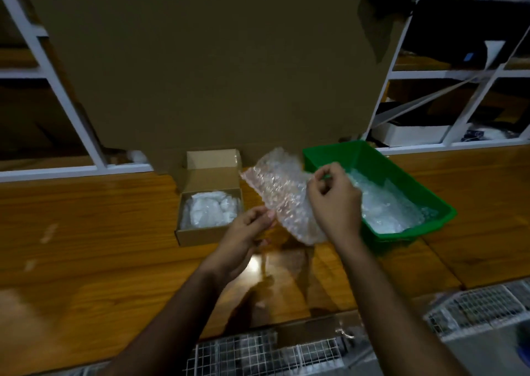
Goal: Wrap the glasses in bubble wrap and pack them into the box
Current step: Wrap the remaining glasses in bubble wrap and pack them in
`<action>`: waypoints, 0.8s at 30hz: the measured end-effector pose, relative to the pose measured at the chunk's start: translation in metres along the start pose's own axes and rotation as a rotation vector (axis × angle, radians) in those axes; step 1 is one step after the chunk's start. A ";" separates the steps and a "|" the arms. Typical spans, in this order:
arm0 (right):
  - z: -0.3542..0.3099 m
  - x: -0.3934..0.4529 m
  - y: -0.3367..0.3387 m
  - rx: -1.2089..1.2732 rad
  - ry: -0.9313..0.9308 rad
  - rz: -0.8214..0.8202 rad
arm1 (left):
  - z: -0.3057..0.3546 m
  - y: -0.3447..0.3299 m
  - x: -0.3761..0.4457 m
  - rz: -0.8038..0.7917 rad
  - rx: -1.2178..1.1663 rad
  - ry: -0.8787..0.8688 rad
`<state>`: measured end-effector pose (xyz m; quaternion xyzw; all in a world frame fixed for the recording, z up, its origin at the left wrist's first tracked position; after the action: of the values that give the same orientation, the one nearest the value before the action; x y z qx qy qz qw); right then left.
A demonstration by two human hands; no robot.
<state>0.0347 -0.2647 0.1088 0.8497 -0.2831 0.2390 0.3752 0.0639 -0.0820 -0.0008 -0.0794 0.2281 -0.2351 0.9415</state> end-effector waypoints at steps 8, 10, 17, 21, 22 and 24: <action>-0.025 -0.124 -0.108 -0.113 0.062 -0.330 | -0.062 0.108 -0.034 0.394 -0.164 0.198; -0.022 -0.131 -0.118 -0.094 0.070 -0.364 | -0.081 0.131 -0.040 0.445 -0.140 0.290; -0.002 -0.155 -0.160 -0.136 0.183 -0.721 | -0.090 0.183 -0.050 0.495 0.100 0.260; -0.009 -0.163 -0.161 -0.075 0.154 -0.729 | -0.095 0.198 -0.057 0.625 0.247 0.258; -0.010 -0.160 -0.156 -0.071 0.155 -0.661 | -0.098 0.204 -0.059 0.661 0.253 0.271; -0.018 -0.155 -0.144 -0.147 0.253 -0.532 | -0.099 0.210 -0.066 0.687 0.235 0.274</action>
<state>0.0135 -0.1235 -0.0484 0.8280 -0.0181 0.2152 0.5174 0.0513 0.1291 -0.1164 0.1420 0.3369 0.0609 0.9288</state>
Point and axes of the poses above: each hand's wrist, its own x-axis towards the middle knuckle, its own y-axis out of the back of the hand, z = x × y, the point moved 10 cm from there along x, towards the middle knuckle, and after that the axes turned 15 degrees about y, right-handed, at the moved point
